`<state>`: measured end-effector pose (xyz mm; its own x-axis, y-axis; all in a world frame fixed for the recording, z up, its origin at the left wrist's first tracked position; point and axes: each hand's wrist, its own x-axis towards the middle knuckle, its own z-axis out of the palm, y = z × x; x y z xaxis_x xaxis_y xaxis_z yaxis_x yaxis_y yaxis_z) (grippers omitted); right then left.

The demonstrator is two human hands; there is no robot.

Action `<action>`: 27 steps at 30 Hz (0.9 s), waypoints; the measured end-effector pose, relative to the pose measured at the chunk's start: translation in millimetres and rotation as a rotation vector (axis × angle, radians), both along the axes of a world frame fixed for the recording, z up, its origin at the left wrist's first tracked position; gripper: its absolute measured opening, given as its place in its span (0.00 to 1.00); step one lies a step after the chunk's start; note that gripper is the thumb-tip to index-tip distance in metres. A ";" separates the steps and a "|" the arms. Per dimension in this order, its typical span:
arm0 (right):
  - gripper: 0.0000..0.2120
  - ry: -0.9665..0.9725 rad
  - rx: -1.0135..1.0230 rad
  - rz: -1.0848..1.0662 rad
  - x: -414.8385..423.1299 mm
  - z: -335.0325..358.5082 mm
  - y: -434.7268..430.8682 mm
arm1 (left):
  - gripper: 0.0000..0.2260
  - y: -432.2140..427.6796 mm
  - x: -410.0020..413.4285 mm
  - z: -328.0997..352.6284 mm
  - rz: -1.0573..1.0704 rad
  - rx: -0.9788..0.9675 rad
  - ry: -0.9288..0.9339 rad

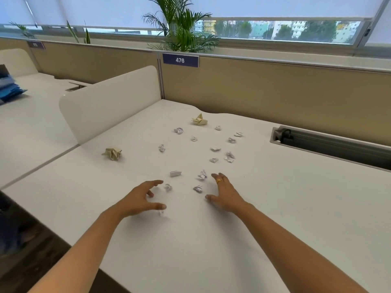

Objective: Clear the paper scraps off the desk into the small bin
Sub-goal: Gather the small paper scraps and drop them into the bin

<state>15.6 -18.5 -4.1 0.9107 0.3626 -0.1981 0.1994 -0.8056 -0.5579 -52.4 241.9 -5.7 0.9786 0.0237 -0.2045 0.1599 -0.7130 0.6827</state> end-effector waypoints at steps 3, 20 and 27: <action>0.38 0.014 -0.015 0.040 8.8 4.2 15.7 | 0.46 3.7 8.4 5.5 -0.215 0.121 0.096; 0.18 -0.232 -0.280 0.202 19.3 -11.3 48.5 | 0.32 -0.6 22.2 -4.1 -0.271 0.176 -0.040; 0.14 -0.336 -0.269 0.186 8.3 -13.4 49.6 | 0.17 -10.4 20.2 -8.5 -0.165 0.131 -0.139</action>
<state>23.9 31.1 -17.5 0.8648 0.5019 -0.0129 0.4879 -0.8462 -0.2142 -32.2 231.5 -14.1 0.9900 -0.1209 -0.0729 -0.0549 -0.8055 0.5901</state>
